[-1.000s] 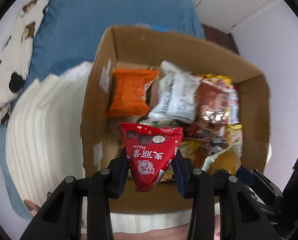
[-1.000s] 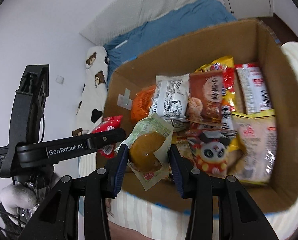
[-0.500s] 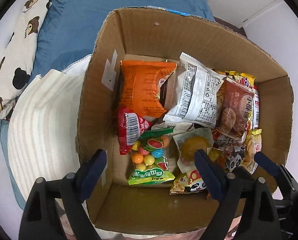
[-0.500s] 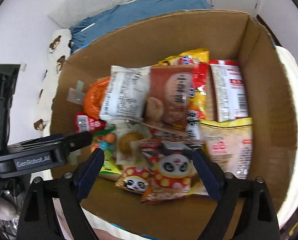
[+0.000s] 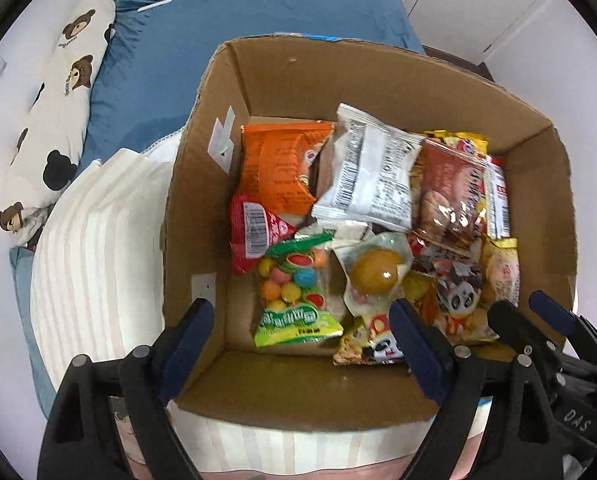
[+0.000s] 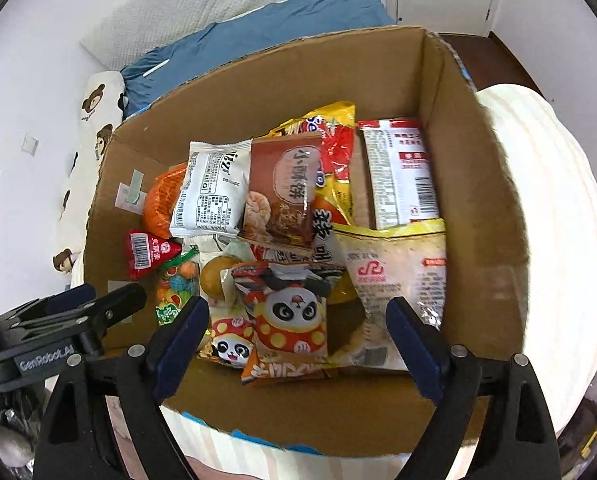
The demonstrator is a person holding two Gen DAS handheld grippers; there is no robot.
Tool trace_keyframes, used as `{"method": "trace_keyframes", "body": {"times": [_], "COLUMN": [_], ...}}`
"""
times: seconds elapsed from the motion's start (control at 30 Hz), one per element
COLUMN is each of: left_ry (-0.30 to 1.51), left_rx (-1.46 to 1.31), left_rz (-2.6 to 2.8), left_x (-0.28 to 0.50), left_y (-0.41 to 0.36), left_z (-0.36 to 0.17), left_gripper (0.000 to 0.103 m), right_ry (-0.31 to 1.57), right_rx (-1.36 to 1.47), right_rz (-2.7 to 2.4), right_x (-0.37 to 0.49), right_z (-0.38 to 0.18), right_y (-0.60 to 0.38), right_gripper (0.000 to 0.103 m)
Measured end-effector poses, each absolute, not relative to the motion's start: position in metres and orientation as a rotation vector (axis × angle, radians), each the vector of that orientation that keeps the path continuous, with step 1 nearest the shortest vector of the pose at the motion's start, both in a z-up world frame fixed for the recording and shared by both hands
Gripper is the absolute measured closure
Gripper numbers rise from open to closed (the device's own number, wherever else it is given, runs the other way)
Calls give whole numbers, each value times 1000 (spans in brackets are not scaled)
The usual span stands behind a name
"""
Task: Organize snacks
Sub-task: 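Withdraw both tools up and away from the box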
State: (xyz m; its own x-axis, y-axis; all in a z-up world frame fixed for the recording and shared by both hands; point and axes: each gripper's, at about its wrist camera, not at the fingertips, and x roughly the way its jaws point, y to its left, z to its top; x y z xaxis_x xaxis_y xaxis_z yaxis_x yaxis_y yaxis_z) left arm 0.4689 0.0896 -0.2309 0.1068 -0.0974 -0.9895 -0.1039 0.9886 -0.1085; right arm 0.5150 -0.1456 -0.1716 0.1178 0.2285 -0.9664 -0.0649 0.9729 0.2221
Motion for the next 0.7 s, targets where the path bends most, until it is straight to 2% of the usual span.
{"method": "trace_keyframes", "body": {"times": [0.2, 0.7], "left_ry": [1364, 1064], "left_rx": [-134, -96], "left_rz": [30, 55], "left_x": [444, 332], "left_y": [87, 79], "left_z": [-205, -119], "left_gripper": [13, 13], "right_ry": [1395, 1128], "right_rx": [149, 71], "right_rz": [211, 239], "right_x": [495, 396], "right_z": [-157, -63], "right_y": [-158, -183], "right_gripper": [11, 11]}}
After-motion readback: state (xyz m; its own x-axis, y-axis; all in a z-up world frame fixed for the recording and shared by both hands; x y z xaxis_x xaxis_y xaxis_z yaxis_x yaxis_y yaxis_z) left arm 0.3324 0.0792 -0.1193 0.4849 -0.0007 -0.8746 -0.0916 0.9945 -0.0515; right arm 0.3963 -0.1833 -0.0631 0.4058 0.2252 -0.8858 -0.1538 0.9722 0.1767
